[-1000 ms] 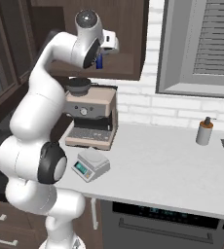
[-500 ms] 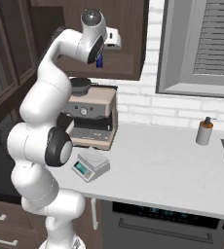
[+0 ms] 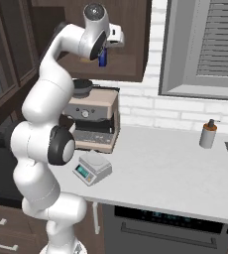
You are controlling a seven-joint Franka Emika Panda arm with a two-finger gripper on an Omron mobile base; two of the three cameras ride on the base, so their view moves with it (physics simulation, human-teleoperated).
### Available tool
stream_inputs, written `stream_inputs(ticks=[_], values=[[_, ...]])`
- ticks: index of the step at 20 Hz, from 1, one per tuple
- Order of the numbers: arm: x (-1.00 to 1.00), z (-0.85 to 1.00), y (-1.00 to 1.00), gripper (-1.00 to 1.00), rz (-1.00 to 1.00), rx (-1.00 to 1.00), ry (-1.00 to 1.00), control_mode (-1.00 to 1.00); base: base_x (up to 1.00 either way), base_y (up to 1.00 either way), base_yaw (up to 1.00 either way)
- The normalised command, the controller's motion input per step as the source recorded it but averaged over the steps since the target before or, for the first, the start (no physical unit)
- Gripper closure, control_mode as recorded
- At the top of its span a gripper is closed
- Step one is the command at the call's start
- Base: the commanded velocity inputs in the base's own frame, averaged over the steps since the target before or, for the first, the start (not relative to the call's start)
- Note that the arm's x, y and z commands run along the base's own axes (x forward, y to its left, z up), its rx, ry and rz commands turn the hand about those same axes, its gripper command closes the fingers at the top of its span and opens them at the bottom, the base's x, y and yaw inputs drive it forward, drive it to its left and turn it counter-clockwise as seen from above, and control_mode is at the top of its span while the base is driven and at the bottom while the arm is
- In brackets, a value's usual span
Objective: Pick the cereal and place it on the digital scale for weighing, and close the cabinet.
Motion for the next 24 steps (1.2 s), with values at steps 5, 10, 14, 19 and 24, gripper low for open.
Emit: stream_inputs(ticks=[5, 10, 14, 19, 24], values=[[0.00, 0.00, 0.00, 1.00, 0.00, 0.00, 0.00, -1.00, 0.00, 0.00, 0.00], [0.00, 0.00, 0.00, 1.00, 0.00, 0.00, 0.00, -1.00, 0.00, 0.00, 0.00], [-0.01, 0.00, 0.00, 1.00, 0.00, 0.00, -0.12, -1.00, 0.00, 0.00, 0.00], [-0.08, 0.00, 0.00, 1.00, 0.00, 0.00, -0.23, -1.00, 0.00, 0.00, 0.00], [-0.03, 0.00, 0.00, 1.00, 0.00, 0.00, -0.02, -1.00, 0.00, 0.00, 0.00]])
